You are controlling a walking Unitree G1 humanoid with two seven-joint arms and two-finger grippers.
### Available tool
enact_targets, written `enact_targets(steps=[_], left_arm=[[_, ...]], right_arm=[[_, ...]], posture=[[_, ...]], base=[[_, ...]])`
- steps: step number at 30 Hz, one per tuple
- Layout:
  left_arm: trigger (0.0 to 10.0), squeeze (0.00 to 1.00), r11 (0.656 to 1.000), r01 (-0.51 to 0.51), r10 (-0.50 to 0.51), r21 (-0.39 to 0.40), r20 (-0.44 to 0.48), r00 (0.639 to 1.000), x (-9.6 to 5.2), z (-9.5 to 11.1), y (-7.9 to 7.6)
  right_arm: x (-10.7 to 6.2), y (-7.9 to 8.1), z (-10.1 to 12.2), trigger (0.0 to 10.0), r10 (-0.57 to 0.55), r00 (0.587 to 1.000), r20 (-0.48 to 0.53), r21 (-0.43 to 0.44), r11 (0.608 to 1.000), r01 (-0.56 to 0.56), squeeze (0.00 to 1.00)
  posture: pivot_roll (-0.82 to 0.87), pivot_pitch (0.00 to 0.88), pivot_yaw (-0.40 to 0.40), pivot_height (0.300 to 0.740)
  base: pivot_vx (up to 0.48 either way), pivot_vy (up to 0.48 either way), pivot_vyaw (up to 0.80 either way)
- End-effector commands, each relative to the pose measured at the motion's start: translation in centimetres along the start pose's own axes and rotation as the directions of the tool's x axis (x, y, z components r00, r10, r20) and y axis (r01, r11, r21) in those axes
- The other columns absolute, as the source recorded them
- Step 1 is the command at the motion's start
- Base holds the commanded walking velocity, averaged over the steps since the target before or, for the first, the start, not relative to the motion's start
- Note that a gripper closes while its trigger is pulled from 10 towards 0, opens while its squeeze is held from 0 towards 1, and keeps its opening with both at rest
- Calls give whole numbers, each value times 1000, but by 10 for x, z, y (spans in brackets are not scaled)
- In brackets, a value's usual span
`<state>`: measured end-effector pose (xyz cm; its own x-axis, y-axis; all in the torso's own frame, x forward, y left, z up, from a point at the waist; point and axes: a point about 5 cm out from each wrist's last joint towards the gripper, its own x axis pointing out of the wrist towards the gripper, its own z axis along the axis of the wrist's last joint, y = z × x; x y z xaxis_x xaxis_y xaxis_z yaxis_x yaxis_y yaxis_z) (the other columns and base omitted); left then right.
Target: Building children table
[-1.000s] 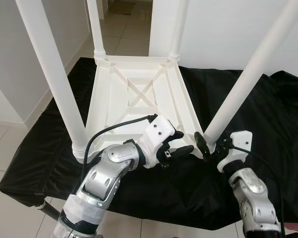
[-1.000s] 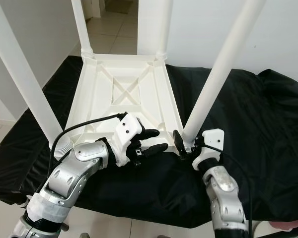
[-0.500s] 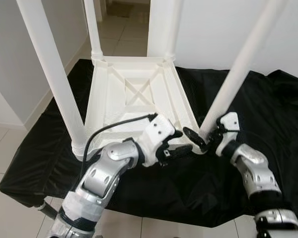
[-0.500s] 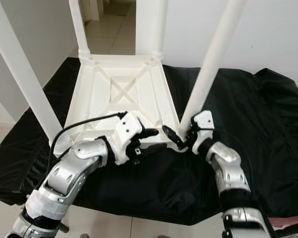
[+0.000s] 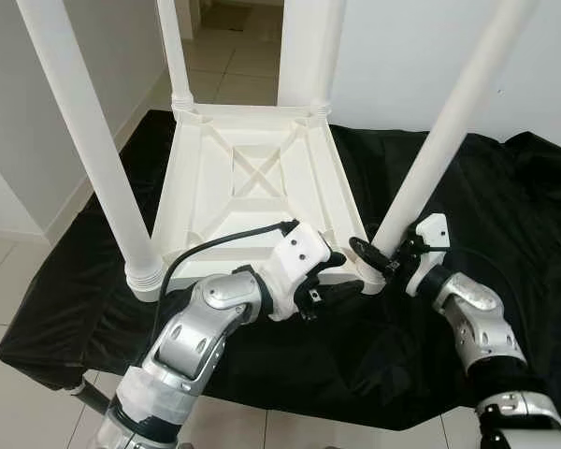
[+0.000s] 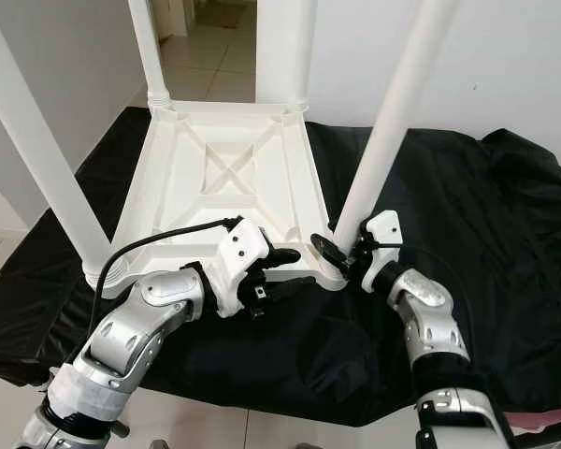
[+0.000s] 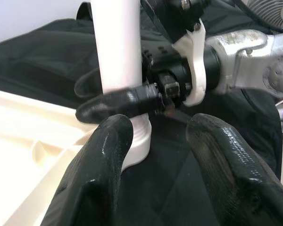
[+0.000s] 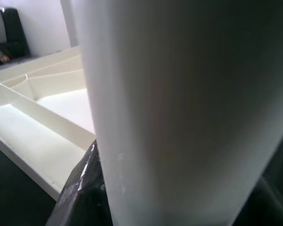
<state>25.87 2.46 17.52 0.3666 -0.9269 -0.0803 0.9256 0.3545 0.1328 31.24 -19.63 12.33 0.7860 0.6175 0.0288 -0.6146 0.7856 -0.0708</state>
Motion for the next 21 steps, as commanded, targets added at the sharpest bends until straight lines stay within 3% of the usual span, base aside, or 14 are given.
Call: enact_targets(steps=[1,6,7,8,9,12,13,14,16,19,20,21], left_arm=[[10000,0,1000,-26,26,2,8,1000,1,1,2],[10000,0,1000,-26,26,-1,9,1000,0,0,0],[10000,0,1000,-23,23,0,5,1000,0,0,0],[10000,0,1000,-23,23,0,5,1000,0,0,0],[10000,0,1000,-24,24,4,1,1000,-1,-1,1],[10000,0,1000,-25,25,8,-1,1000,-1,-1,1],[10000,0,999,-32,32,8,-2,999,-2,-1,3],[10000,0,999,-32,32,8,-2,999,-2,-1,3],[10000,0,999,-44,44,11,2,999,-2,0,6],[10000,0,999,-50,50,16,6,999,-2,0,7],[10000,0,999,-50,50,16,6,999,-2,0,7],[10000,0,998,-54,54,21,9,998,-1,0,7]], right_arm=[[-2,5,-5,10000,-32,999,6,45,998,32,0],[-5,11,-4,10000,-110,994,23,38,993,109,0],[-6,17,0,10000,-244,968,58,10,970,244,0],[-6,17,0,10000,-244,968,58,10,970,244,0],[-8,23,2,10000,-332,940,78,46,943,329,0],[-8,26,2,10000,-358,930,79,76,933,353,0],[-9,32,4,10000,-447,891,85,95,893,439,0],[-9,32,4,10000,-447,891,85,95,893,439,0],[-10,38,4,10000,-586,807,76,148,807,572,0],[-12,43,5,10000,-732,681,39,84,681,727,0],[-12,43,5,10000,-732,681,39,84,681,727,0],[-10,49,3,10000,-786,619,6,120,615,779,0]], posture=[[-89,0,-33,740],[-83,0,-27,740],[-82,0,-29,740],[-82,0,-29,740],[-72,0,-38,740],[-72,0,-38,740],[-67,0,-42,740],[-67,0,-42,740],[-54,0,-56,740],[-52,0,-62,740],[-52,0,-62,740],[-40,0,-78,740]], base=[[0,0,0],[0,0,0],[0,0,0],[0,0,0],[0,0,0],[0,0,0],[0,0,0],[0,0,0],[0,0,0],[0,0,0],[0,0,0],[0,0,0]])
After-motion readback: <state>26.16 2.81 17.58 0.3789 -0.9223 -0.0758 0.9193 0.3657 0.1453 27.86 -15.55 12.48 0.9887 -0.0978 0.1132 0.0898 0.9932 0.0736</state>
